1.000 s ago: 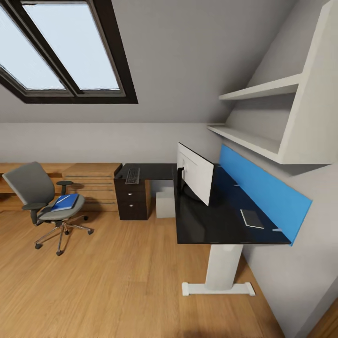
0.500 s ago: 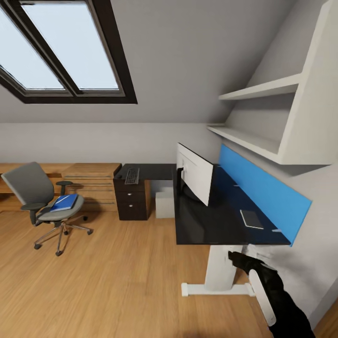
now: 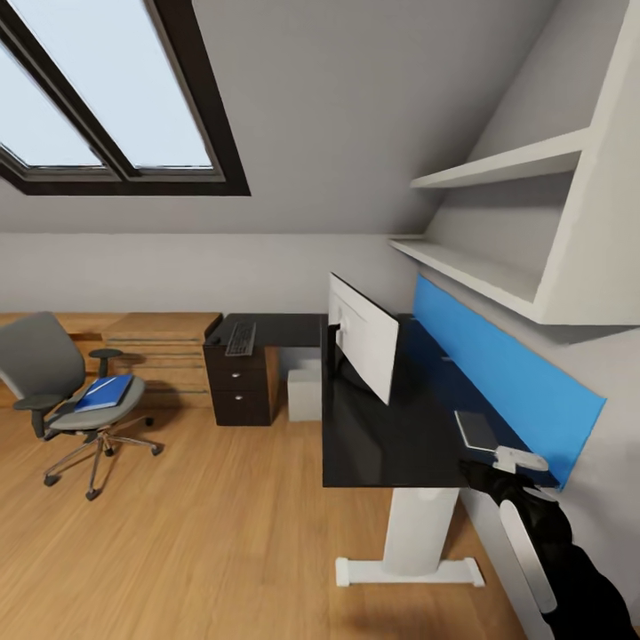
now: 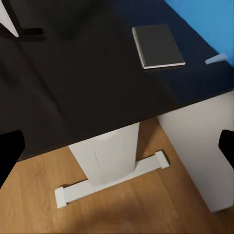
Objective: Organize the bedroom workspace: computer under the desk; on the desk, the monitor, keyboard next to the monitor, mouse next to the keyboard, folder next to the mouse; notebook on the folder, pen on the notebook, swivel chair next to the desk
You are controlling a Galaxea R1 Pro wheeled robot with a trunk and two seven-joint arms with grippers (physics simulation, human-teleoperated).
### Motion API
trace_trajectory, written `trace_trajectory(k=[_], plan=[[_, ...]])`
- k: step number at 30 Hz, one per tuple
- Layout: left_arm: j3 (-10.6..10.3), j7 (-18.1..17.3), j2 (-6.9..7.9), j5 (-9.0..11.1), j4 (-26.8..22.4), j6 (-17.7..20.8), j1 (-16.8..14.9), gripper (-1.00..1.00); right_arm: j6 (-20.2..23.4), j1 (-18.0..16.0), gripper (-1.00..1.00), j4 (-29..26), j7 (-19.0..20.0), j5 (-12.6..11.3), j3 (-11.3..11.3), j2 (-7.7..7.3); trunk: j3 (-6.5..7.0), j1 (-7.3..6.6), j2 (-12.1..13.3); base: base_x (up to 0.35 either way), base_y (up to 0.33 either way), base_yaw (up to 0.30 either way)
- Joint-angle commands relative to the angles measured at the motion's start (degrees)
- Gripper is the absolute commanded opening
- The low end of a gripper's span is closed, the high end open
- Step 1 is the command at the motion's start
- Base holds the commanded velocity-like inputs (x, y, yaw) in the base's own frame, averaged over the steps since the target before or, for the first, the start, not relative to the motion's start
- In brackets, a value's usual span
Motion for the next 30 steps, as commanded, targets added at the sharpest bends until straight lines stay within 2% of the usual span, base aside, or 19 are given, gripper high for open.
trace_trajectory(k=[1,5,10,12,13,15,20,21,22,25,30], plan=[[-0.46,0.41,0.11,0.57,-0.02,-0.4,-0.04,1.0,0.15,0.12,1.0,-0.07,-0.44,-0.55,0.07,-0.06,-0.02,0.05,-0.04,0.32,-0.009,0.0],[-0.46,0.41,0.42,0.47,-0.08,-0.43,-0.04,1.0,0.03,0.41,1.0,0.07,-0.29,-0.45,0.04,-0.16,-0.02,0.05,-0.04,0.324,-0.004,0.0],[-0.46,0.41,0.74,0.46,-0.09,-0.4,-0.04,1.0,-3.5,0.85,1.0,0.24,0.4,0.03,0.09,-0.17,-0.02,0.05,-0.04,0.328,0.0,0.0],[-0.46,0.41,0.9,0.46,-0.09,-0.42,-0.03,1.0,-6.57,1.54,1.0,0.42,1.28,1.02,0.11,-0.17,-0.02,0.05,-0.04,0.329,0.0,0.0],[-0.46,0.41,0.97,0.46,-0.09,-0.43,-0.04,1.0,-8.96,1.88,1.0,0.88,2.81,2.73,0.11,-0.17,-0.02,0.05,-0.04,0.325,-0.059,0.0],[-0.46,0.41,0.99,0.46,-0.09,-0.46,-0.05,1.0,-10.34,2.0,1.0,1.85,4.33,4.24,0.05,-0.17,-0.02,0.05,-0.04,0.323,-0.089,0.0],[-0.46,0.41,1.01,0.4,-0.09,-0.46,-0.05,1.0,-12.98,2.09,1.0,4.37,7.88,6.13,-0.35,-0.34,-0.02,0.05,-0.04,0.319,-0.126,0.0],[-0.46,0.43,1.01,0.41,-0.09,-0.44,-0.05,1.0,-16.89,2.11,1.0,7.47,10.68,6.56,-0.89,-0.95,-0.02,0.05,-0.04,0.168,-0.091,0.0],[-0.46,0.49,1.01,0.4,-0.09,-0.44,-0.05,1.0,-18.48,2.11,1.0,8.85,11.64,6.64,-1.07,-1.24,-0.02,0.05,-0.04,0.107,-0.058,0.0],[-0.46,0.54,1.02,0.41,-0.09,-0.44,-0.04,1.0,-20.42,2.12,1.0,11.09,12.73,6.64,-1.37,-1.75,-0.02,0.05,-0.04,0.07,-0.038,0.0],[-0.46,0.58,1.02,0.41,-0.09,-0.72,-0.06,1.0,-23.99,2.08,1.0,15.79,13.75,6.3,-2.23,-3.51,-0.02,0.05,-0.04,0.048,-0.033,0.0]])
